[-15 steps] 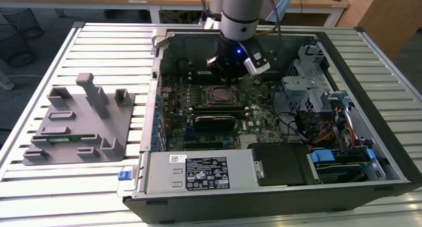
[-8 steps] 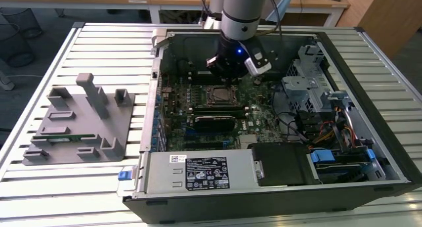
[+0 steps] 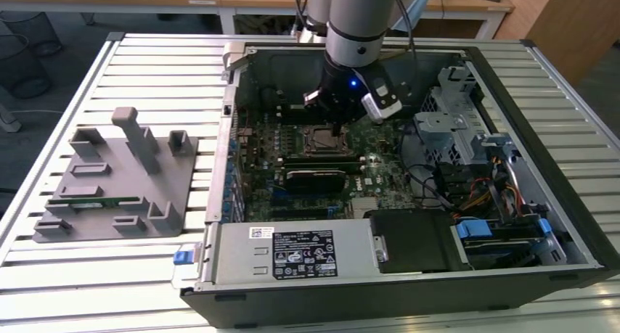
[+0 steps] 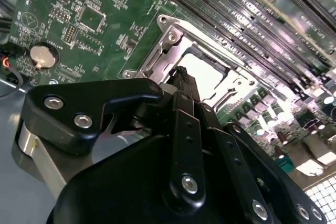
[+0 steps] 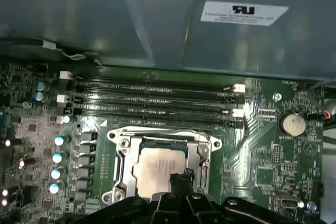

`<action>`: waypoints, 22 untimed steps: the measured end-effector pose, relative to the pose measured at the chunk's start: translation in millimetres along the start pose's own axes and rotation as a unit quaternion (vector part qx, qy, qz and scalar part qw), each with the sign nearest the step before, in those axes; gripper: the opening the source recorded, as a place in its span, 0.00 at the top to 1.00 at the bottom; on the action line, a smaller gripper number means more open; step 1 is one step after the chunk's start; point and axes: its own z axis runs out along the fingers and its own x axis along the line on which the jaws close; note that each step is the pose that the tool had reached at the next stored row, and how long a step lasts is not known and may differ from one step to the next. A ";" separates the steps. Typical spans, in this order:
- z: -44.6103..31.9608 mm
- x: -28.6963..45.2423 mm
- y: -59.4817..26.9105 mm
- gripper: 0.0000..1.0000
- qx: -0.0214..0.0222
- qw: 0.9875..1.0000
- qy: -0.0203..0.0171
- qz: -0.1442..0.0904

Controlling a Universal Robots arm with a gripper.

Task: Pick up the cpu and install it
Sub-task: 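Install the second cpu locking lever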

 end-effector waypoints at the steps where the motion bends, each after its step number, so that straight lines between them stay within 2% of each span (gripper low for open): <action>1: -1.5 0.1 -0.1 0.89 0.000 1.000 0.000 0.000; 7: -17.3 0.2 0.9 0.89 0.000 1.000 0.000 0.000; 13: -18.2 0.6 -5.9 0.89 0.000 1.000 0.000 0.000; 19: -19.1 1.4 -19.8 0.89 0.000 1.000 0.000 0.000; 21: -19.3 1.6 -23.5 0.89 0.000 1.000 0.002 0.001; 22: -19.4 1.5 -24.0 0.89 0.000 1.000 0.005 0.001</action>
